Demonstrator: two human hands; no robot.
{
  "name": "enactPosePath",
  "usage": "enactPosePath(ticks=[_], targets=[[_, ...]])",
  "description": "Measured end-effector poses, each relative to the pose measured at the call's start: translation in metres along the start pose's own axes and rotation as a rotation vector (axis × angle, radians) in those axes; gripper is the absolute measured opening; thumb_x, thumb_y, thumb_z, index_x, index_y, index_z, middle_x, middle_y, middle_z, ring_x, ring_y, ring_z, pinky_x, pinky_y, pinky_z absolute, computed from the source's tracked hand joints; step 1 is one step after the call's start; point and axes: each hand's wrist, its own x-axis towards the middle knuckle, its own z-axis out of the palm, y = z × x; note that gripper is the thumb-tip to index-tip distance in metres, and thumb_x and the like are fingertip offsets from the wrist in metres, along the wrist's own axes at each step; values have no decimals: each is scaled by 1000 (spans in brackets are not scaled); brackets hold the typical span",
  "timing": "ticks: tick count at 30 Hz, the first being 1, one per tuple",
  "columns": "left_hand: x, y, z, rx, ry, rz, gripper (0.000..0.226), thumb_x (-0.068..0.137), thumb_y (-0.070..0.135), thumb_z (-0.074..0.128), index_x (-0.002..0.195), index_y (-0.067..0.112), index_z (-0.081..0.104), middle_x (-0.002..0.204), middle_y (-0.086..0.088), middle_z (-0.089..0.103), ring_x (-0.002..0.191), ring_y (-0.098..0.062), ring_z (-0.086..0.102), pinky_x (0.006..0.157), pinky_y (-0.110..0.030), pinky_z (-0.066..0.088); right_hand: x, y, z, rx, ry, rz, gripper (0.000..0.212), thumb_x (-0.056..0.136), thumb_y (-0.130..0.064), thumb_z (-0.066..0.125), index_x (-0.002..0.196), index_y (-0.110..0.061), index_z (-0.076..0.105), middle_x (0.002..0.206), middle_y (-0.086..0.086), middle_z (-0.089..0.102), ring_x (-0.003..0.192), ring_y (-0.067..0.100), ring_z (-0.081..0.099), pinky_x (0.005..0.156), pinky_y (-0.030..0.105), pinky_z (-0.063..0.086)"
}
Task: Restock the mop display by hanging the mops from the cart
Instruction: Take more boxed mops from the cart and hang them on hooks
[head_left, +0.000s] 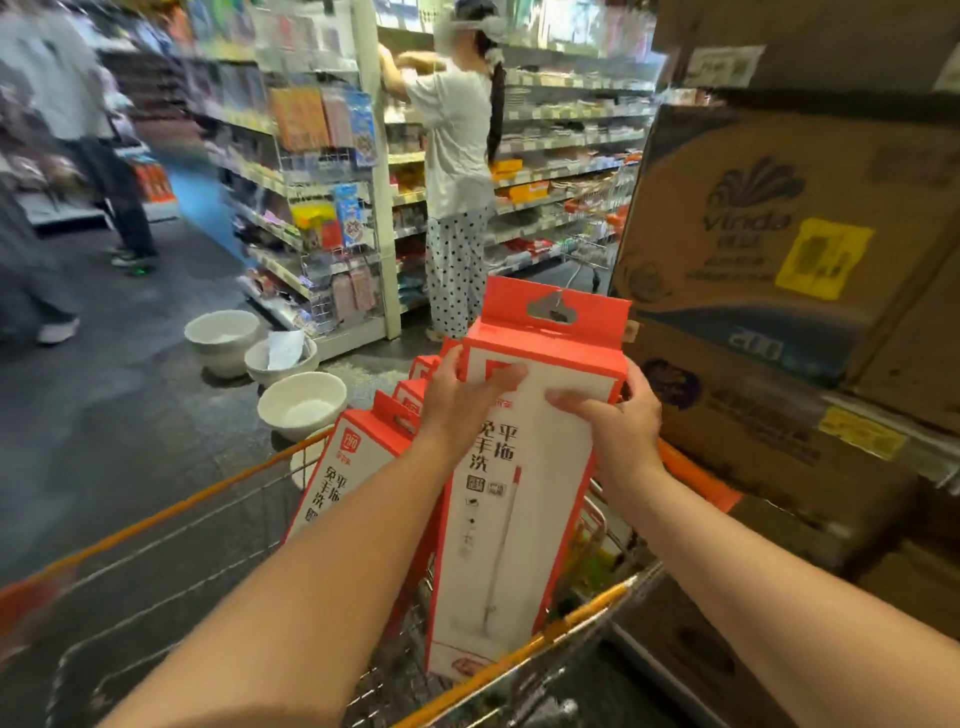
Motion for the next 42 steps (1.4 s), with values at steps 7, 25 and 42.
enactPosePath(ticks=[7,25,42], targets=[[-44,48,-24,-2,364,200,28,66,33,83,86,25,66,79,4,74,77,-15,72,73,-35,55,-5,-45,35,62,-254,-162,70,59,-13,86,123,-19,57,99,-1,71,86,14,71,68,31,59],[-192,206,-152,271,979,399,25,77,39,75,92,22,66,82,7,71,80,-12,69,72,-29,54,-115,-165,185,252,-713,-461,41,65,-24,87,95,-38,63,85,-11,71,77,4,69,68,29,56],[-468,281,-257,594,1488,388,69,40,79,50,85,28,65,82,11,67,88,-14,65,79,-31,48,-384,-227,274,468,-1081,-476,36,69,-22,84,100,-29,67,90,-12,72,85,4,68,77,28,55]])
